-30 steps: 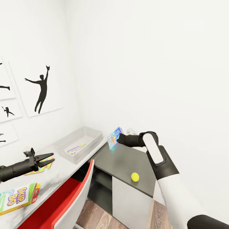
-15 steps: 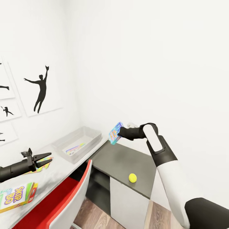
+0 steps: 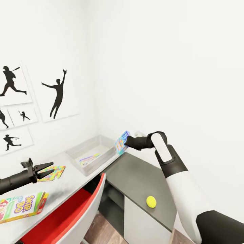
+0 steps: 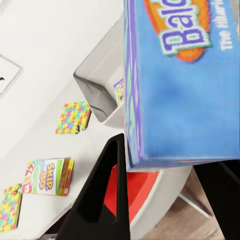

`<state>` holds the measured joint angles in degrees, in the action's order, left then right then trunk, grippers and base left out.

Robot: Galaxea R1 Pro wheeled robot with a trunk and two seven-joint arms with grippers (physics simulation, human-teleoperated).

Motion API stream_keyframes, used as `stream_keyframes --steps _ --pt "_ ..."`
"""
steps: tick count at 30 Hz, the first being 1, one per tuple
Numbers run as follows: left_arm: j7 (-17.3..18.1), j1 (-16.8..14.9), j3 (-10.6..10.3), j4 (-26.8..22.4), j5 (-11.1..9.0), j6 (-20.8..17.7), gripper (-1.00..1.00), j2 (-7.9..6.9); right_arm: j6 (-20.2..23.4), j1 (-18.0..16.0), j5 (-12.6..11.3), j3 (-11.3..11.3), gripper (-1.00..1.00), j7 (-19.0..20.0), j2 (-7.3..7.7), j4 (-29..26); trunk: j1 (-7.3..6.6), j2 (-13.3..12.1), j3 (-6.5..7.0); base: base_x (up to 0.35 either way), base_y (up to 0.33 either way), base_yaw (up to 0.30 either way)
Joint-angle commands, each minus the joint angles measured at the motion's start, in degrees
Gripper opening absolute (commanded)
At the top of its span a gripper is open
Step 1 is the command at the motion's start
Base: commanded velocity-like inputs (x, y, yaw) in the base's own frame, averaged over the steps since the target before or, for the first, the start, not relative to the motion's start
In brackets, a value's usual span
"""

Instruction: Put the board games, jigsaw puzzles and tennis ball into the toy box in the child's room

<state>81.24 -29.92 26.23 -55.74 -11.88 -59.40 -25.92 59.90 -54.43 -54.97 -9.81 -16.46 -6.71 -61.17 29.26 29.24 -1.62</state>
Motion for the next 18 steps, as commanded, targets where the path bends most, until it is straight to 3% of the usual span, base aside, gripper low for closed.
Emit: stream_keyframes --steps 1,11,18 --pt "0.15 -0.05 0.01 0.02 -0.07 -0.6 1.0 -0.03 0.1 -0.07 -0.67 0.0 -1.0 -0.59 0.0 -0.04 0.05 0.11 -0.17 0.235 0.127 0.276" --pt "0.16 -0.05 0.05 0.03 -0.13 -0.6 1.0 -0.53 0.1 -0.07 -0.68 0.16 -1.0 -0.59 0.19 0.0 0.05 0.11 -0.66 0.195 0.214 0.261" --pt "0.23 -0.05 0.05 0.02 -0.16 -0.6 1.0 -0.53 0.1 -0.07 -0.7 0.19 -1.0 -0.59 0.26 0.0 0.05 0.11 -1.04 0.193 0.061 0.244"
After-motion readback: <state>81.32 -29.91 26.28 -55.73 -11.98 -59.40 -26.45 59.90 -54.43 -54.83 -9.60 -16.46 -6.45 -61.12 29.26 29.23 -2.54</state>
